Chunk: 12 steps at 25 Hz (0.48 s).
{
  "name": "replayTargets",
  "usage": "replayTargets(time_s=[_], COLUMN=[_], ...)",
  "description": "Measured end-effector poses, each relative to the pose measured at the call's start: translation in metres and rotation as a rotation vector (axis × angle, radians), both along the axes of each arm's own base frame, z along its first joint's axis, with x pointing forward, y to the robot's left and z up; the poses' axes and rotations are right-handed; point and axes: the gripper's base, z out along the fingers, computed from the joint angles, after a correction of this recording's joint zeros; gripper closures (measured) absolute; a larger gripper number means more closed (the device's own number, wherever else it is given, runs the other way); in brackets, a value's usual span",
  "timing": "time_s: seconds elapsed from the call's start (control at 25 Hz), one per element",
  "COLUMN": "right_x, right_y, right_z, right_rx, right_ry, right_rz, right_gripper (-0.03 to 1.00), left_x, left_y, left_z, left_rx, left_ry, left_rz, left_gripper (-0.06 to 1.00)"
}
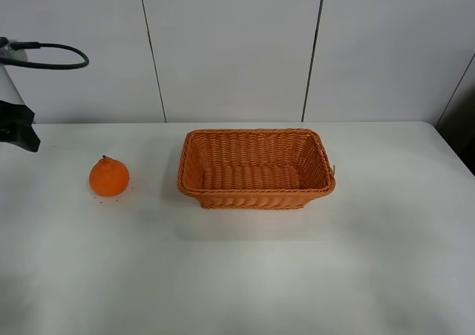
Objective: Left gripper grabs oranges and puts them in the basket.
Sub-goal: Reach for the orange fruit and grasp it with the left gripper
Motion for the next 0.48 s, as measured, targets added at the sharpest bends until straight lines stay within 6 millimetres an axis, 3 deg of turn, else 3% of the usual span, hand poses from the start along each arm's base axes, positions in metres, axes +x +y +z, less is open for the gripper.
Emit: replayTargets(time_s=[0.16,0.48], right_x=[0.0,0.0], right_y=[0.0,0.0], right_z=[0.0,0.0], right_rx=[0.0,0.0], right_ry=[0.0,0.0], right_rz=[0.0,0.0], right_gripper=[0.27,0.27], left_x=[0.015,0.027], left_y=[0.001,0.0], left_z=[-0.013,-0.014], left_rx=[-0.012,-0.019], left_ry=[-0.01,-0.101], left_rz=[-0.001,-0.011], left_gripper=[0.1,0.06])
